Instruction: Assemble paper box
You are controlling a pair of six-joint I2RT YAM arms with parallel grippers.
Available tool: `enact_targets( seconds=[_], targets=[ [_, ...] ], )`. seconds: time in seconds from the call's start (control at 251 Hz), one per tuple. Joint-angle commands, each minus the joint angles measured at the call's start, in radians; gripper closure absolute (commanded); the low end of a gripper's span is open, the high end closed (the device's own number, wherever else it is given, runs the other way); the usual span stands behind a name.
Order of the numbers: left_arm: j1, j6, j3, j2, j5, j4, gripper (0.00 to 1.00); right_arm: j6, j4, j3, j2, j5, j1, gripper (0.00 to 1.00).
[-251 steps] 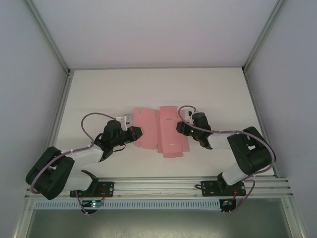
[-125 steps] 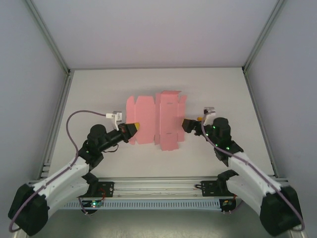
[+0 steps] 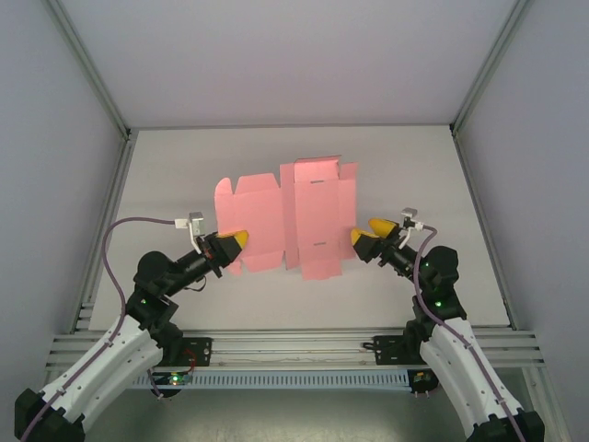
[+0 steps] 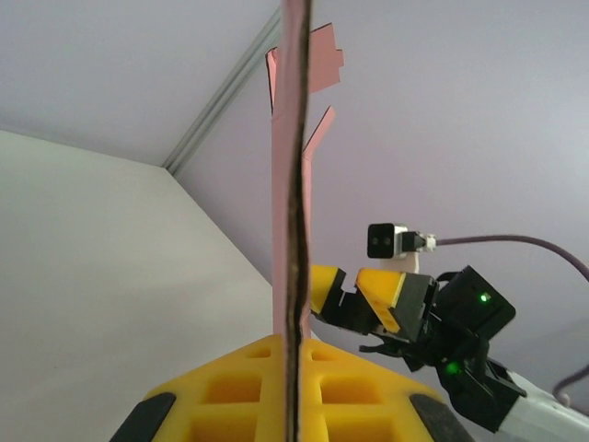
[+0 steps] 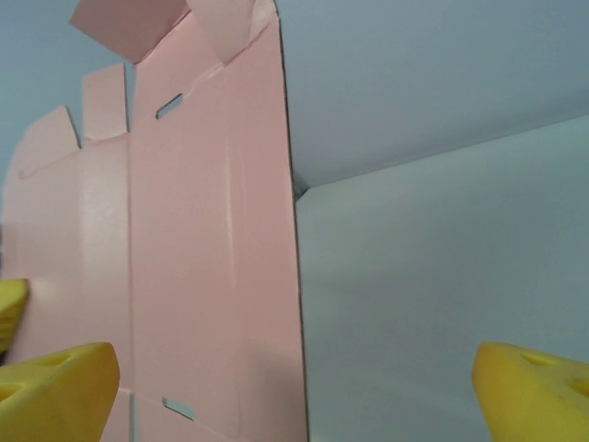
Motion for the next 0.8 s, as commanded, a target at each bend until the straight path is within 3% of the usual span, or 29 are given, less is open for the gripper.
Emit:
enact_targets(
  seconds=[0.0,0.208,0.427,0.619,0.794],
  targets=[
    [-0.015,-0.024,0.012,-0.005,0.046,0.04,1.0,0.101,0.116,0.067,0.083,-0.119,-0.002,0.02],
    [-0.015,-0.029,0.003,-0.002,0.046,0.053,1.0,0.154,0.262,0.121,0.246,-0.176,0.031,0.14],
    [-0.015,-0.025,0.001,-0.013,0.01,0.027,1.0,0.122,0.293,0.146,0.305,-0.19,0.098,0.47],
    [-0.015,-0.031,-0.015,-0.024,-0.058,0.001,1.0,0.084,0.273,0.136,0.27,-0.174,0.108,0.65],
    [-0.015,-0.036,-0.028,-0.049,-0.118,-0.046,1.0,0.012,0.154,0.136,0.209,-0.125,0.108,0.69]
  ],
)
